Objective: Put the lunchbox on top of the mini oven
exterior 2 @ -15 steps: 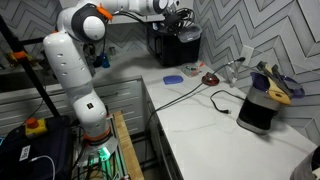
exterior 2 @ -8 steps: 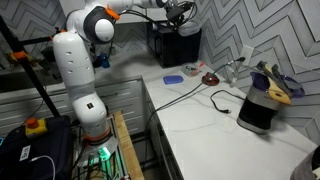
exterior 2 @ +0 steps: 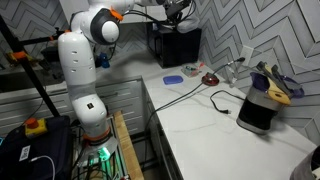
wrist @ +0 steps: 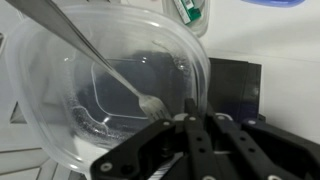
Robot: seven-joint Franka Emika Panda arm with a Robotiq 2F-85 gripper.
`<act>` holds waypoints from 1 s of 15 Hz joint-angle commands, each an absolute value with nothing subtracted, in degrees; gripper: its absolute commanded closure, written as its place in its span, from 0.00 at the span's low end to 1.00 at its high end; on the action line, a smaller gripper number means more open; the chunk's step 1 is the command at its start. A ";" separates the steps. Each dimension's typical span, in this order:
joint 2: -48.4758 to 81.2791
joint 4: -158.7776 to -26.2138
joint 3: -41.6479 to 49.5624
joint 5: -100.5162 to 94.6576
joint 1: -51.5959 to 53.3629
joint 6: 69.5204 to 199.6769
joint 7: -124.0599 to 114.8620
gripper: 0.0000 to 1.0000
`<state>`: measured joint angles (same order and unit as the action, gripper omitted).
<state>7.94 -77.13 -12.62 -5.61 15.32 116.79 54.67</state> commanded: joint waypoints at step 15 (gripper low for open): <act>39.59 -29.90 -15.60 -15.30 28.57 112.73 88.51 0.98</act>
